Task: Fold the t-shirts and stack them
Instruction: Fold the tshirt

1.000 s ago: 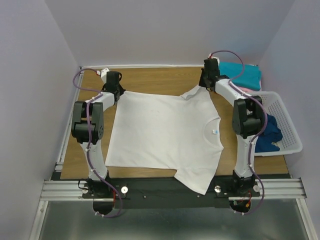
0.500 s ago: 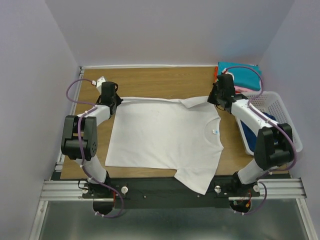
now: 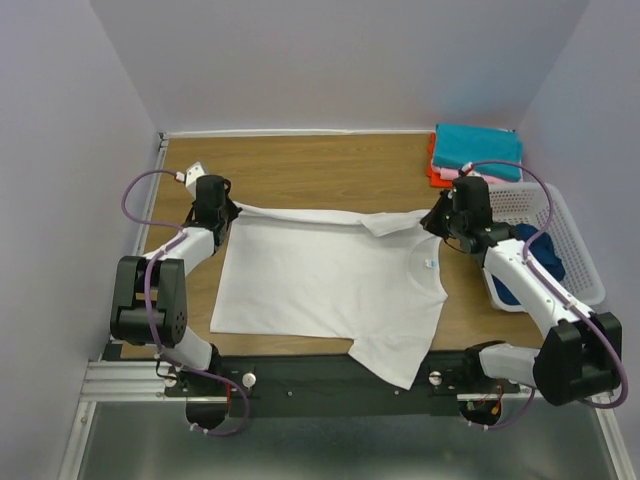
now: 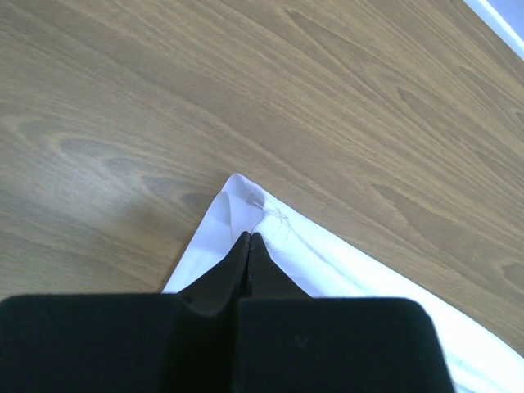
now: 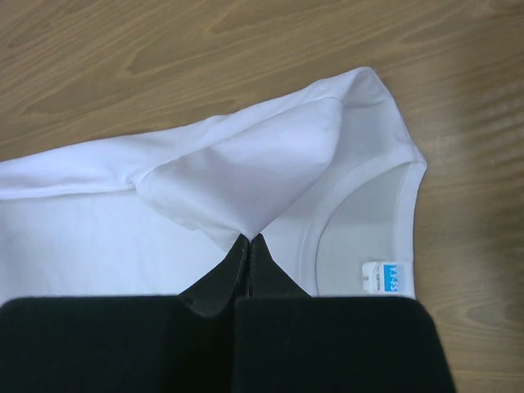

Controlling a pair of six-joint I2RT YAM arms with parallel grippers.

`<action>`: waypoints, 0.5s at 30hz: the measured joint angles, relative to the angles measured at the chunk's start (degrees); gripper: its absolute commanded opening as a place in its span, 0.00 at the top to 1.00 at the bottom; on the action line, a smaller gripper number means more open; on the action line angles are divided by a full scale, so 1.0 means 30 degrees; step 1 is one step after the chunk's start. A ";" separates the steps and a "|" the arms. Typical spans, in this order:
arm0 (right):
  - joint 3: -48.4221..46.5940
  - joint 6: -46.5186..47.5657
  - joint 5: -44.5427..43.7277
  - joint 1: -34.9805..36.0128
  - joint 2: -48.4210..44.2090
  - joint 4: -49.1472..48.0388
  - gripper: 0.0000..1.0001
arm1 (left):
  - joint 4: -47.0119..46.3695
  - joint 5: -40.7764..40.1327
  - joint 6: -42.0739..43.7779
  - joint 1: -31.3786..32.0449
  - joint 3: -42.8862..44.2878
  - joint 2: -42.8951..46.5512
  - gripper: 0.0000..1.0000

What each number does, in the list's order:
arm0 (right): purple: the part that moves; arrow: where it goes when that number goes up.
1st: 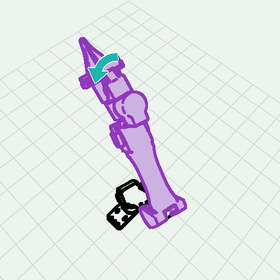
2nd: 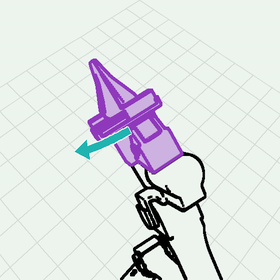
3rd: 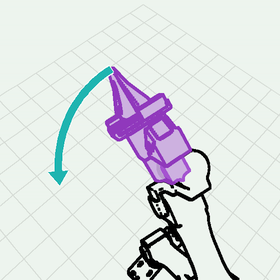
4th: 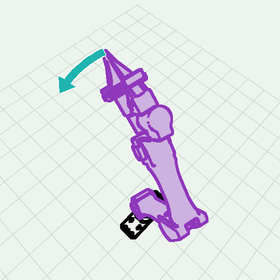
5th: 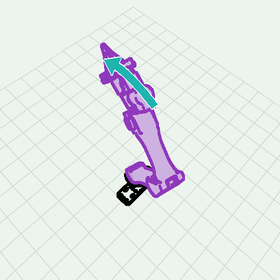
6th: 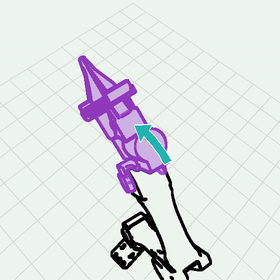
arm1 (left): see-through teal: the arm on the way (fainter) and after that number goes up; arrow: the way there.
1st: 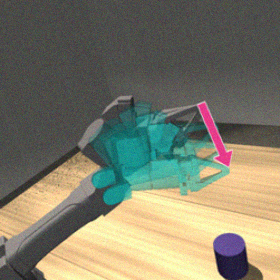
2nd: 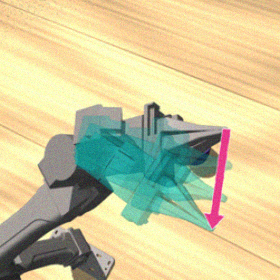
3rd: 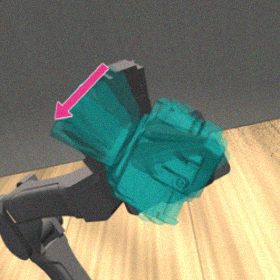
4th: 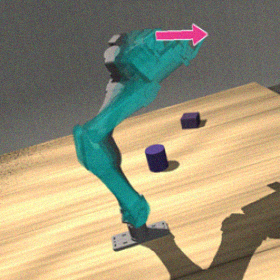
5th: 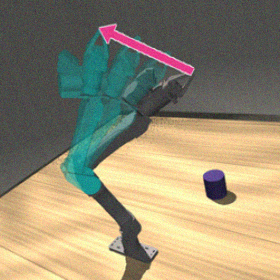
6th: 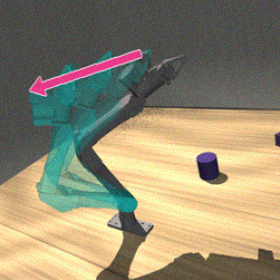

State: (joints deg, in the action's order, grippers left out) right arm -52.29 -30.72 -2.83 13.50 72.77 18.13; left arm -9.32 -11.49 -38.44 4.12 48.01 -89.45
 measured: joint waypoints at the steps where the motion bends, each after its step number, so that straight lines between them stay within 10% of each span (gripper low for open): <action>1: 0.0357 -0.0219 0.0270 0.0000 -0.0444 0.0007 0.99 | 0.0000 -0.0007 0.0000 0.0000 -0.0080 0.0102 1.00; 15: 0.3978 -0.1756 0.2652 0.0015 -0.5501 0.1632 0.99 | 0.0517 -0.0379 -0.0306 0.0000 -0.1144 0.1821 1.00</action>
State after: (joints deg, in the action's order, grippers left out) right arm -40.36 -35.99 5.13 13.54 56.27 23.03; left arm -7.77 -12.62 -39.35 4.12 44.58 -83.99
